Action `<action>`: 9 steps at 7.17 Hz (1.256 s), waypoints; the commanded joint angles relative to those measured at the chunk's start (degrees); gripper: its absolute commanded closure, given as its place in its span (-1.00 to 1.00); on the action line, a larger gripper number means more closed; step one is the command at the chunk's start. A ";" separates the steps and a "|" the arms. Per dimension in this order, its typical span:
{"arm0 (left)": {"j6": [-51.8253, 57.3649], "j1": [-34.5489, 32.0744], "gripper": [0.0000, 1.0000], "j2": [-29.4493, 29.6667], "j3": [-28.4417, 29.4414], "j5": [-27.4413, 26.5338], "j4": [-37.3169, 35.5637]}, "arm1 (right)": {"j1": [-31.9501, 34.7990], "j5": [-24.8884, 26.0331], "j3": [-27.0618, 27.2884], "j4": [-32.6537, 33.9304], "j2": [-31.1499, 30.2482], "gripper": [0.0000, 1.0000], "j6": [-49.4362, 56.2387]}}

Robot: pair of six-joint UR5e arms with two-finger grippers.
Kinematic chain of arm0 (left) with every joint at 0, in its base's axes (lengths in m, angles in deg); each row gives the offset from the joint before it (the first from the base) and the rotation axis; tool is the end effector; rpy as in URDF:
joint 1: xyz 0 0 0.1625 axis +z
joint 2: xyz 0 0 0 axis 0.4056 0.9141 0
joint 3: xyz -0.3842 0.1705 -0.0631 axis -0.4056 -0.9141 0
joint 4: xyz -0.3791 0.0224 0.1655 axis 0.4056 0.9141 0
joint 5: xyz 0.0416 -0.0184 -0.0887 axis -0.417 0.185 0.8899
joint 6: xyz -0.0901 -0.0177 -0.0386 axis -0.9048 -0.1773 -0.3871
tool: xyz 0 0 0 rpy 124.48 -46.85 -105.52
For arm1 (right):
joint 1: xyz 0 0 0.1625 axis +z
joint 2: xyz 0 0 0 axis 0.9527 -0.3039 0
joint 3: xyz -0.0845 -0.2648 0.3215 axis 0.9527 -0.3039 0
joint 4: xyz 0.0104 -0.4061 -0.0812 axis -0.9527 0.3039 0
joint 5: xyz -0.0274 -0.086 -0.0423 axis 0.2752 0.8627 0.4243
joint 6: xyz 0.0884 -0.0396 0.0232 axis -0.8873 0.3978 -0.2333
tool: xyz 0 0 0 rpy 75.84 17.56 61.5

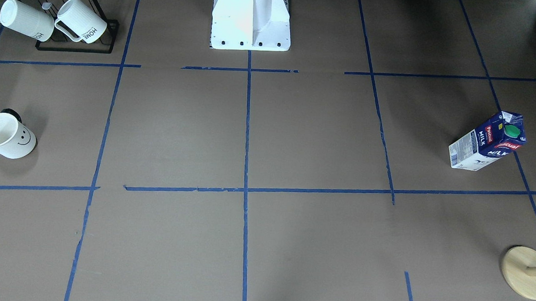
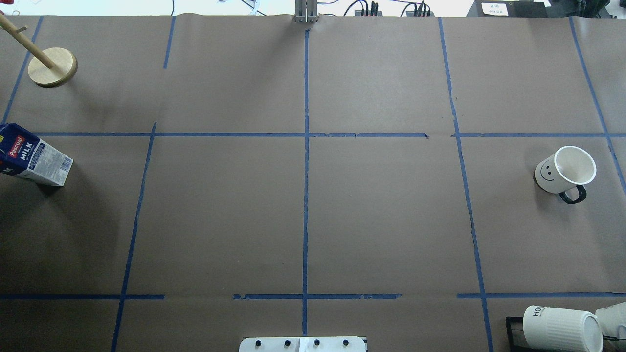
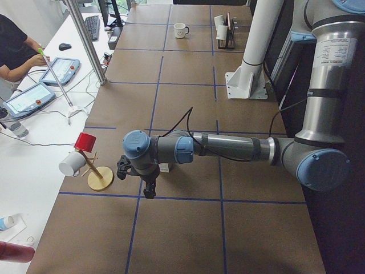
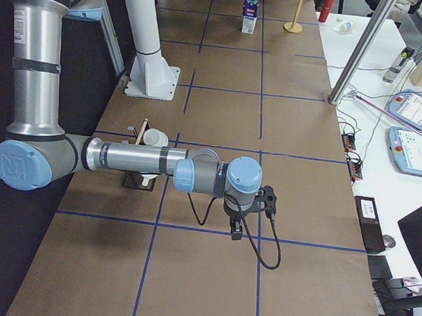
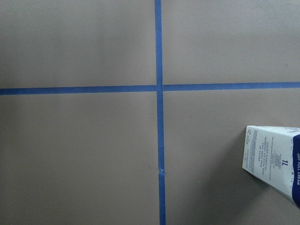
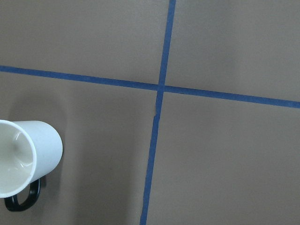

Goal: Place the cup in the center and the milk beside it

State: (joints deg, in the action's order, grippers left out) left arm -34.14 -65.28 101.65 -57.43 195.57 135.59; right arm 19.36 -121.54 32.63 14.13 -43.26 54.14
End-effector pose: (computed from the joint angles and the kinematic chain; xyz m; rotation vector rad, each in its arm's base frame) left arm -0.0527 -0.5119 0.6308 -0.0246 0.8298 0.0443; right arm 0.0749 -0.4723 0.6461 0.0747 -0.8080 -0.1082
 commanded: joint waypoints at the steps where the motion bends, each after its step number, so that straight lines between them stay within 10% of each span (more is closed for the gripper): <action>1: -0.52 0.08 -1.00 0.23 -1.08 -0.49 -0.77 | 0.00 -0.11 0.05 0.00 0.04 -1.00 0.01; 5: -0.79 0.52 -1.00 -0.11 -0.83 -0.31 -0.08 | -2.89 -1.15 0.05 -5.77 -1.18 -1.00 0.19; 9: -0.70 0.87 -1.00 -0.29 0.15 0.30 1.67 | -18.35 -3.01 -0.74 -24.82 -1.80 -0.97 -34.88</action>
State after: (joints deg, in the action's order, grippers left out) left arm -35.08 -64.43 101.41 -57.28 195.79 136.87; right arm 4.75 -124.63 32.21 -3.41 -45.01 30.61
